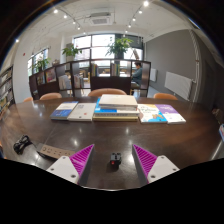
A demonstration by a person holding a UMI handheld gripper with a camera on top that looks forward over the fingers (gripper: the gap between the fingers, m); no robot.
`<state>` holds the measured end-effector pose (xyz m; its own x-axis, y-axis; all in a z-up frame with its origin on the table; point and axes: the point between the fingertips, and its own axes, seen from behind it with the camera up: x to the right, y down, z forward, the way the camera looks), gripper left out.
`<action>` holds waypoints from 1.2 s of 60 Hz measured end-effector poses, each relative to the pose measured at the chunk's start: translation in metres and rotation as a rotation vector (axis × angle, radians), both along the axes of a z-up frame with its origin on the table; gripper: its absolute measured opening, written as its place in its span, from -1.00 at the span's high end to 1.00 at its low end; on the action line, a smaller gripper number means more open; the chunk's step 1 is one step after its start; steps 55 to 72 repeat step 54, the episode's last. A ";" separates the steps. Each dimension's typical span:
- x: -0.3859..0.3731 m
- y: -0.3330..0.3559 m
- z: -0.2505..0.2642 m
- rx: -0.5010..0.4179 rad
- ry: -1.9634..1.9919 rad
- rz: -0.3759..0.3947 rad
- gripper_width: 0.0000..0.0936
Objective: Unplug charger
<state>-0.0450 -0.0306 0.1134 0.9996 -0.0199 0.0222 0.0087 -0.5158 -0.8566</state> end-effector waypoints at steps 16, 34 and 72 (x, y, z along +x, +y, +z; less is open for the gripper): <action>-0.027 -0.116 0.138 0.161 -0.012 -0.036 -0.63; -0.053 -0.244 0.141 0.120 -0.025 -0.043 -0.65; -0.080 -0.299 0.110 0.056 -0.055 -0.012 -0.66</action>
